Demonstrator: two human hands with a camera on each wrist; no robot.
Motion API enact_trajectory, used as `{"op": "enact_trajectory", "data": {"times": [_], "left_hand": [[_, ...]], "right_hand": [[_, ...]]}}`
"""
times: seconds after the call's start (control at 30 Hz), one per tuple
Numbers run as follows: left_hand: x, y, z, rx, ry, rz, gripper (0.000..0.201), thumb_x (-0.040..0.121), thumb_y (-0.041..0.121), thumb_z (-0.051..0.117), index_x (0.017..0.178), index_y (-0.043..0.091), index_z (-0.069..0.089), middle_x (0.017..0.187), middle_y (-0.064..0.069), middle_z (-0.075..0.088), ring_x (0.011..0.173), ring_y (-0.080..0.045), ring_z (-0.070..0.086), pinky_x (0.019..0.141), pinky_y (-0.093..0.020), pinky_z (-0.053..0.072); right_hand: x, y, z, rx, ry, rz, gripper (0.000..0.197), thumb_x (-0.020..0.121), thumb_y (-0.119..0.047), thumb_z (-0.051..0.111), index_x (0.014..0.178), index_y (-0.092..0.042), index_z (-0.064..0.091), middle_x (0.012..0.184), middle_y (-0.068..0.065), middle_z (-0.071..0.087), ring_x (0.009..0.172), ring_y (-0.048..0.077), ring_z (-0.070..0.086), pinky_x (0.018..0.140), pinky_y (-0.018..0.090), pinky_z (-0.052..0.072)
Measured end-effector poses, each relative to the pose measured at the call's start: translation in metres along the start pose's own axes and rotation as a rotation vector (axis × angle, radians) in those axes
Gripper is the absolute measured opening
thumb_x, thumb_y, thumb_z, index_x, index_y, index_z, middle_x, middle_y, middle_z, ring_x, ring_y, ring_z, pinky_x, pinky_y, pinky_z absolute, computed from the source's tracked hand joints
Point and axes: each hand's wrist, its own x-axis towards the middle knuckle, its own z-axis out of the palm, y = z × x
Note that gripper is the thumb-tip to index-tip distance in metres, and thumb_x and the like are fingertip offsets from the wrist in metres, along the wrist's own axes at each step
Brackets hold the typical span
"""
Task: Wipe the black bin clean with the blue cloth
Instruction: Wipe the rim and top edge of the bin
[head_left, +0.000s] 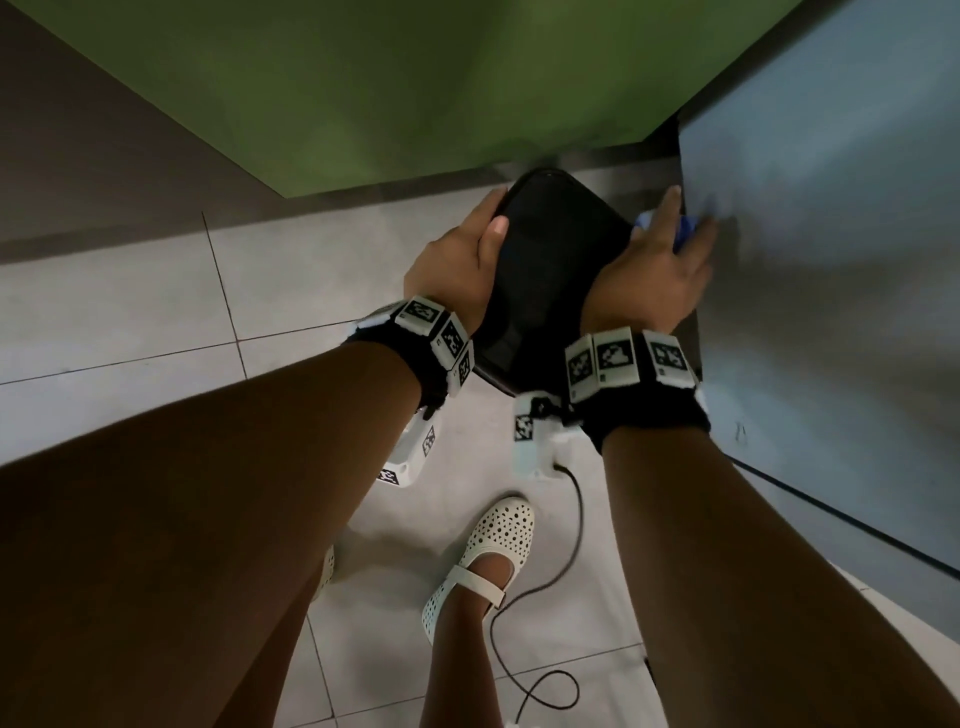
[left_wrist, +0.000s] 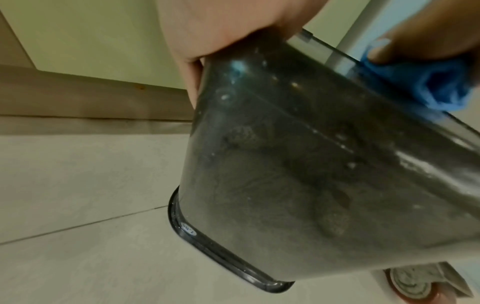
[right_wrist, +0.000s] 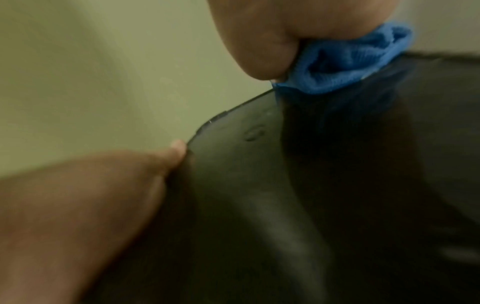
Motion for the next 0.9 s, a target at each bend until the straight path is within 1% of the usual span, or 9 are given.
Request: {"op": "enact_trajectory", "data": {"times": [0.17, 0.3, 0.37, 0.5, 0.57, 0.67, 0.8, 0.83, 0.9], "left_hand": [[-0.002, 0.003, -0.002, 0.019, -0.009, 0.034, 0.043, 0.1, 0.036, 0.024, 0.143, 0.038, 0.025, 0.117, -0.012, 0.065, 0.103, -0.033, 0.06, 0.078, -0.029, 0.041], [-0.001, 0.001, -0.001, -0.047, -0.003, -0.005, 0.043, 0.099, 0.038, 0.025, 0.142, 0.038, 0.027, 0.126, -0.009, 0.061, 0.11, -0.031, 0.058, 0.088, -0.031, 0.043], [0.0, -0.001, 0.001, -0.061, 0.014, -0.018, 0.042, 0.099, 0.038, 0.026, 0.141, 0.039, 0.028, 0.129, -0.007, 0.059, 0.114, -0.031, 0.057, 0.094, -0.033, 0.043], [-0.001, -0.002, 0.004, -0.049, 0.033, 0.002, 0.043, 0.1, 0.037, 0.024, 0.142, 0.037, 0.029, 0.133, -0.005, 0.057, 0.118, -0.029, 0.055, 0.098, -0.035, 0.043], [-0.003, -0.002, 0.006, -0.082, 0.05, -0.011, 0.043, 0.1, 0.035, 0.024, 0.143, 0.034, 0.029, 0.134, -0.005, 0.056, 0.119, -0.028, 0.055, 0.099, -0.034, 0.042], [-0.015, -0.01, 0.015, -0.222, 0.162, -0.065, 0.045, 0.099, 0.031, 0.023, 0.144, 0.024, 0.027, 0.137, -0.011, 0.05, 0.121, -0.03, 0.051, 0.101, -0.036, 0.04], [-0.036, -0.025, 0.016, -0.403, 0.232, -0.278, 0.052, 0.095, 0.027, 0.032, 0.145, 0.02, 0.018, 0.143, -0.015, 0.037, 0.125, -0.029, 0.045, 0.103, -0.035, 0.039], [-0.034, -0.026, 0.01, -0.373, 0.236, -0.279, 0.056, 0.094, 0.029, 0.035, 0.145, 0.02, 0.017, 0.145, -0.015, 0.034, 0.128, -0.028, 0.042, 0.104, -0.033, 0.035], [-0.018, -0.023, -0.008, -0.169, 0.277, -0.127, 0.058, 0.09, 0.04, 0.036, 0.144, 0.019, 0.026, 0.146, -0.014, 0.033, 0.133, -0.028, 0.036, 0.111, -0.04, 0.03]], "right_hand": [[-0.006, -0.054, 0.004, -0.006, -0.254, -0.247, 0.053, 0.095, -0.022, 0.045, 0.144, -0.028, 0.025, 0.154, 0.017, 0.014, 0.139, 0.036, 0.016, 0.114, 0.044, 0.018], [-0.003, -0.055, -0.002, -0.025, -0.321, -0.311, 0.056, 0.095, -0.017, 0.043, 0.145, -0.028, 0.022, 0.154, 0.017, 0.011, 0.14, 0.035, 0.013, 0.115, 0.044, 0.018], [-0.005, -0.036, -0.008, -0.038, -0.305, -0.204, 0.058, 0.095, -0.015, 0.044, 0.146, -0.028, 0.019, 0.154, 0.018, 0.008, 0.141, 0.035, 0.01, 0.116, 0.046, 0.015], [-0.013, -0.01, -0.012, -0.014, -0.179, 0.237, 0.058, 0.095, -0.024, 0.044, 0.146, -0.03, 0.017, 0.155, 0.017, 0.004, 0.141, 0.034, 0.012, 0.115, 0.043, 0.015], [-0.009, -0.012, -0.012, -0.026, -0.179, 0.266, 0.056, 0.095, -0.024, 0.043, 0.146, -0.029, 0.019, 0.154, 0.017, 0.007, 0.139, 0.033, 0.017, 0.113, 0.038, 0.019], [0.003, -0.025, -0.014, -0.017, -0.248, 0.003, 0.055, 0.093, -0.017, 0.046, 0.143, -0.027, 0.027, 0.152, 0.017, 0.015, 0.135, 0.035, 0.023, 0.111, 0.042, 0.025], [0.011, -0.039, -0.015, -0.02, -0.371, -0.366, 0.056, 0.089, -0.009, 0.048, 0.139, -0.029, 0.036, 0.151, 0.013, 0.021, 0.134, 0.034, 0.026, 0.108, 0.041, 0.029], [0.012, -0.041, -0.014, -0.016, -0.382, -0.403, 0.055, 0.089, -0.009, 0.048, 0.139, -0.03, 0.037, 0.15, 0.011, 0.022, 0.133, 0.033, 0.026, 0.107, 0.039, 0.028], [0.013, -0.041, -0.01, -0.034, -0.378, -0.44, 0.056, 0.088, -0.009, 0.049, 0.139, -0.029, 0.037, 0.151, 0.01, 0.023, 0.135, 0.031, 0.025, 0.11, 0.039, 0.025]]}}
